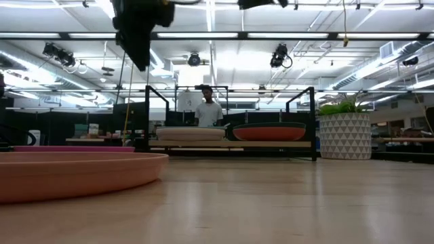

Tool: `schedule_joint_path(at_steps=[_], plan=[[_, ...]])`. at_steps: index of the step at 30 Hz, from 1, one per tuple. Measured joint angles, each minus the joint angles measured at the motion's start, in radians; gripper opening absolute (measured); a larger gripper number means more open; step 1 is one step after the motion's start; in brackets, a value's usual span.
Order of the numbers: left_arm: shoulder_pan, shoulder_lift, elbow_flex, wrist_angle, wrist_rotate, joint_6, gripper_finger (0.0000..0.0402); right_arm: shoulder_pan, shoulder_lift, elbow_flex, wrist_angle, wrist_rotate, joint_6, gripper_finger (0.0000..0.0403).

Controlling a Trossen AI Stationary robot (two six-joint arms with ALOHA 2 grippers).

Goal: Place and stack plates onto a shelf
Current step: Stack the blue plate on top of the dark green plate on the shelf

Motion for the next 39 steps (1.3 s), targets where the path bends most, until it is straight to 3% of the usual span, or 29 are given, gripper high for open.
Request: schedule_joint_path(at_steps=[7,12,18,23,33,39], plan=[[-0.158,0.146,-0.007,0.048,0.205,0.174,0.0192,0.075,-0.036,0.000,-0.241,0.057,0.160,0.0103],[-0.300,0.169,-0.136,0.103,0.373,0.261,0.0192,0.135,-0.039,0.000,-0.291,0.057,0.234,0.0103],[-0.419,0.168,-0.285,0.140,0.326,0.320,0.0192,0.189,-0.024,-0.001,-0.240,0.108,0.234,0.0103],[-0.466,0.168,-0.378,0.184,0.350,0.331,0.0192,0.193,-0.020,0.000,-0.198,0.111,0.206,0.0103],[-0.480,0.163,-0.405,0.188,0.386,0.300,0.0192,0.193,-0.020,-0.001,-0.164,0.112,0.206,0.0103],[-0.487,0.163,-0.405,0.274,0.451,0.330,0.0191,0.193,-0.020,0.000,-0.161,0.113,0.206,0.0103]])
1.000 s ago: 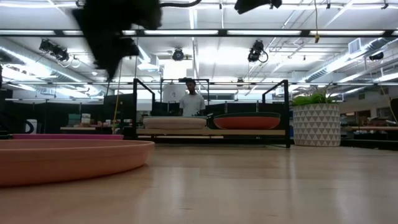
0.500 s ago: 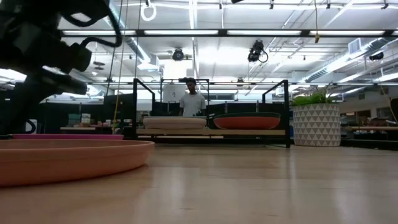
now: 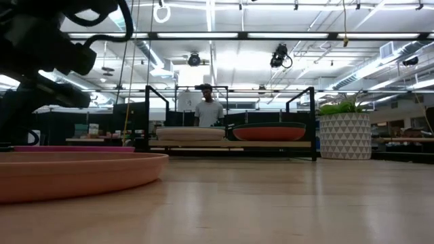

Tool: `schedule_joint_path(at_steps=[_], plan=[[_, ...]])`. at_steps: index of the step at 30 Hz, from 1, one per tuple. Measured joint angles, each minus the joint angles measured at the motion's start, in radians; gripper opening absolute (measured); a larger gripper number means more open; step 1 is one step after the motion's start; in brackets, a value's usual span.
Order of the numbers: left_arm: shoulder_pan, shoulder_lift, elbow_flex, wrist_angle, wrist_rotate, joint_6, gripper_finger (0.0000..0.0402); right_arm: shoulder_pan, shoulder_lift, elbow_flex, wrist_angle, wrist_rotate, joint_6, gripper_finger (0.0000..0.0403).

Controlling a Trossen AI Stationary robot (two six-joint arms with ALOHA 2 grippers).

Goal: Place and stack plates onto a shelf
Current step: Stack the blue plate on top of the dark green plate on the shelf

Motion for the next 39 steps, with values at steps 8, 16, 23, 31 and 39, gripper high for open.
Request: schedule_joint_path(at_steps=[8,16,23,31,39], plan=[[0.005,0.000,-0.058,0.001,0.047,0.020,0.0175,0.000,0.000,0.000,0.013,-0.004,0.006,0.0103],[-0.016,0.001,-0.082,0.006,0.010,0.035,0.0098,0.000,0.000,0.000,0.024,-0.003,0.005,0.0103],[0.012,0.000,-0.081,-0.062,0.050,0.052,0.0015,-0.010,0.000,0.000,0.042,0.010,-0.009,0.0103],[0.072,-0.033,0.042,-0.309,0.111,0.159,0.0014,-0.033,0.001,0.000,0.057,-0.005,-0.029,0.0103],[0.310,-0.117,0.301,-0.313,0.071,0.139,0.0014,-0.035,0.001,0.000,0.055,-0.006,-0.048,0.0103]])
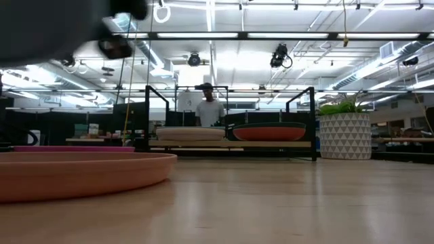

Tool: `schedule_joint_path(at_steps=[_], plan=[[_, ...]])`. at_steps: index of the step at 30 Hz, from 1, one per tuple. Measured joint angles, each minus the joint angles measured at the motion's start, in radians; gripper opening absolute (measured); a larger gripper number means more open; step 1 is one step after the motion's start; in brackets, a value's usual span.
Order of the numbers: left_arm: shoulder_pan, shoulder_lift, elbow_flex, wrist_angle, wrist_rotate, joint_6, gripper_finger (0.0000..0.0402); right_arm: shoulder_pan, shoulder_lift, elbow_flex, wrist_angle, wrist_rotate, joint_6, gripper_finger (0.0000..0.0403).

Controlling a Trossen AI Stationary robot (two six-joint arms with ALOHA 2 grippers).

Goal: Place and stack plates onto a shelf
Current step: Stack the blue plate on top of the dark green plate on the shelf

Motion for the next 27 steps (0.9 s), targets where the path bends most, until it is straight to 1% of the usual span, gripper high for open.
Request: schedule_joint_path(at_steps=[2,4,7,9,13,17,20,24,27], plan=[[0.071,0.007,0.064,0.034,-0.043,0.003,0.0014,0.000,0.000,0.000,0.000,0.000,0.000,0.0103],[0.145,0.024,0.114,0.123,-0.065,0.004,0.0014,0.000,0.000,0.000,0.000,0.000,0.000,0.0103],[0.255,0.065,0.153,0.300,-0.097,-0.045,0.0014,0.000,0.000,0.000,0.001,0.000,0.000,0.0103],[0.322,0.105,0.172,0.409,-0.102,-0.086,0.0014,0.000,-0.001,0.000,0.001,0.000,0.000,0.0103],[0.429,0.207,0.214,0.540,-0.106,-0.161,0.0014,0.000,-0.022,0.000,0.003,0.001,0.000,0.0103],[0.512,0.312,0.295,0.610,-0.108,-0.230,0.0014,0.000,-0.057,0.000,0.002,0.036,-0.015,0.0103],[0.561,0.385,0.368,0.639,-0.131,-0.291,0.0014,0.000,-0.087,0.000,-0.001,0.072,-0.055,0.0103],[0.616,0.472,0.482,0.642,-0.169,-0.326,0.0015,-0.003,-0.122,0.000,-0.003,0.127,-0.112,0.0103],[0.653,0.521,0.550,0.643,-0.182,-0.345,0.0015,-0.016,-0.139,0.000,-0.005,0.140,-0.143,0.0103]])
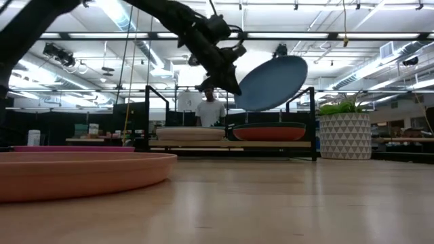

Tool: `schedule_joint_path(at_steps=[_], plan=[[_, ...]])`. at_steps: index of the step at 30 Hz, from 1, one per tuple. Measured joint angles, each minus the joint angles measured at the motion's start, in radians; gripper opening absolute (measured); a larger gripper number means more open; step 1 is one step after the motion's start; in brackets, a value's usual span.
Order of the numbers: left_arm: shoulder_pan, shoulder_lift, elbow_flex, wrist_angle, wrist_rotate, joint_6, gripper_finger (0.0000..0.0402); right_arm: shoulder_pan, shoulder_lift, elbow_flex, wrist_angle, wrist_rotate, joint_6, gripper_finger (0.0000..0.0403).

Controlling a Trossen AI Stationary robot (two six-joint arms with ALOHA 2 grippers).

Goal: Place and stack plates onto a shelf
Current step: Stack the blue plate on top of the dark green plate on the shelf

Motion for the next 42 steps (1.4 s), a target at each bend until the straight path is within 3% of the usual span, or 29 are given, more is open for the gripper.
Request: schedule_joint_path(at_steps=[7,15,27,42], plan=[[0.077,0.064,0.060,-0.047,0.007,-0.001,0.0015,-0.037,-0.010,0.000,-0.006,0.002,-0.029,0.0103],[0.169,0.083,0.077,-0.098,0.231,-0.111,0.0015,-0.065,-0.009,0.000,-0.014,-0.009,-0.047,0.0103],[0.174,0.166,0.291,-0.283,0.167,-0.032,0.0015,-0.132,-0.009,0.000,-0.006,-0.066,-0.061,0.0103],[0.137,0.229,0.299,-0.260,0.115,0.019,0.0016,-0.124,-0.009,0.000,-0.007,-0.094,0.020,0.0103]])
